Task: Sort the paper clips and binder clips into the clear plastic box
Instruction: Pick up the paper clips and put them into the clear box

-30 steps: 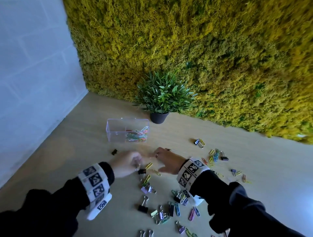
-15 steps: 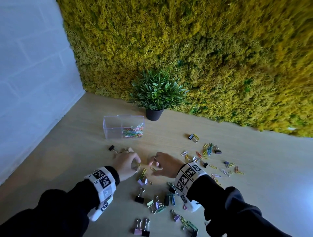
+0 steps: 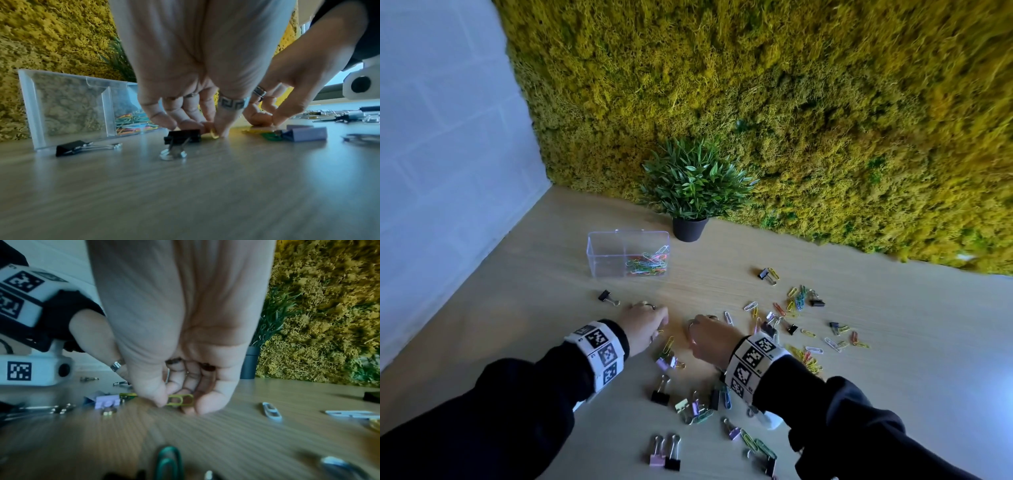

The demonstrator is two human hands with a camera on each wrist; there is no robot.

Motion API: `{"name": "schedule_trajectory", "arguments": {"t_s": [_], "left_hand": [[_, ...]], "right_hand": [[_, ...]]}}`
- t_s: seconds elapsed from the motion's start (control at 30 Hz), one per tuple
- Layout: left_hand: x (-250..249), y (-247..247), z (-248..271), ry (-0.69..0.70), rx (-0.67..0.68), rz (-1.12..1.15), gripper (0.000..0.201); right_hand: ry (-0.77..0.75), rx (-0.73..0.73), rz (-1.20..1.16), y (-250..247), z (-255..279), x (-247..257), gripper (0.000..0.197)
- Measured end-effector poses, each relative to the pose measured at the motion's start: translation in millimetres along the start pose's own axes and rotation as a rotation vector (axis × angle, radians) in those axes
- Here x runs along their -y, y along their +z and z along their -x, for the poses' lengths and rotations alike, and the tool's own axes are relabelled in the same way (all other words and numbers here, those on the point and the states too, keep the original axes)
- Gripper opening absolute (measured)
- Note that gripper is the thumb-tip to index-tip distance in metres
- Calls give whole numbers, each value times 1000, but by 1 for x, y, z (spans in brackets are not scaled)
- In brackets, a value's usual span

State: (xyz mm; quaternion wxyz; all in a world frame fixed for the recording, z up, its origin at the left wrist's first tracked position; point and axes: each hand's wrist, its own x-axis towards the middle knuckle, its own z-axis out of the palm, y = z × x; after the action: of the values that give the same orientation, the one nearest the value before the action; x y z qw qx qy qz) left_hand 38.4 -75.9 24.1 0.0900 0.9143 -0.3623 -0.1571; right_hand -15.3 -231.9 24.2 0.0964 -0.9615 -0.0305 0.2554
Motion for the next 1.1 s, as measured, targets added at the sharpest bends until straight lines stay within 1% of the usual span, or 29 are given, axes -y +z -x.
{"name": "schedule_trajectory", "arguments": {"t_s": [0.03,0.07,0.1,0.13,0.17,0.23,0.27,0.3,0.33,0.37,0.43,0.47,0.5,0.57,0.6,0.63,0.67,0.73,0.8,0.83,0.9,0.93,1.03,1.07,1.1], "left_hand": [[1,-1,0,-10,-9,90,23],[2,-3,0,-41,-53,233,20],[3,-7,-1,-89,-115,423,17],[5,-11,-2,-162,-172,668,18],[6,-15,-2,-241,-203,976,23],[4,-22,-1,-363,-176,1577,30],[4,-24,1,-407,-136,1763,32],[4,-25,3,-435,-89,1852,32],[5,-24,5,-448,-47,1865,32],[7,-22,6,-456,-20,1838,32],[13,-16,7,-467,14,1648,32],[16,-11,7,-442,27,1476,32],[17,-7,9,-387,35,1248,31],[17,-1,11,-252,37,784,22],[16,1,13,-201,40,616,18],[13,2,16,-168,41,505,17],[10,3,17,-151,40,440,16],[6,4,18,-136,31,382,13],[0,6,17,-125,17,374,19],[-3,5,16,-124,15,370,20],[-7,5,14,-125,11,328,17],[-9,5,13,-134,24,309,15],[-12,2,12,-128,115,227,14],[-14,1,11,-114,165,165,15],[-16,0,12,-96,198,112,15]], "right_hand": [[-9,4,-28,-1,0,1,30],[-22,-10,-61,-2,-1,2,28],[-36,-33,-92,-2,-2,3,27],[-55,-45,-115,-3,-4,3,27],[-75,-44,-137,-3,-4,5,27],[-111,-30,-154,-4,-3,9,29],[-140,-35,-163,-5,-4,11,28],[-170,-42,-163,-6,-4,12,28],[-183,-43,-176,-8,-3,12,28],[-191,-36,-188,-10,-2,12,28],[-252,-32,-196,-11,-1,11,25],[-272,-29,-186,-11,-1,10,23],[-273,-29,-166,-11,-1,9,22],[-218,-29,-104,-13,-3,11,23],[-184,-20,-66,-12,-4,11,23],[-158,-6,-29,-11,-5,12,23],[-135,4,6,-9,-4,13,23],[-97,-12,43,-5,-2,13,23],[-53,-46,11,0,0,8,18],[-39,-48,-44,1,3,6,15],[-16,-36,-276,1,9,0,30],[0,-14,-480,-2,14,-1,32],[67,85,-1198,-8,31,-5,29],[64,124,-1404,-10,37,-7,28],[45,146,-1557,-11,43,-9,28]]}}
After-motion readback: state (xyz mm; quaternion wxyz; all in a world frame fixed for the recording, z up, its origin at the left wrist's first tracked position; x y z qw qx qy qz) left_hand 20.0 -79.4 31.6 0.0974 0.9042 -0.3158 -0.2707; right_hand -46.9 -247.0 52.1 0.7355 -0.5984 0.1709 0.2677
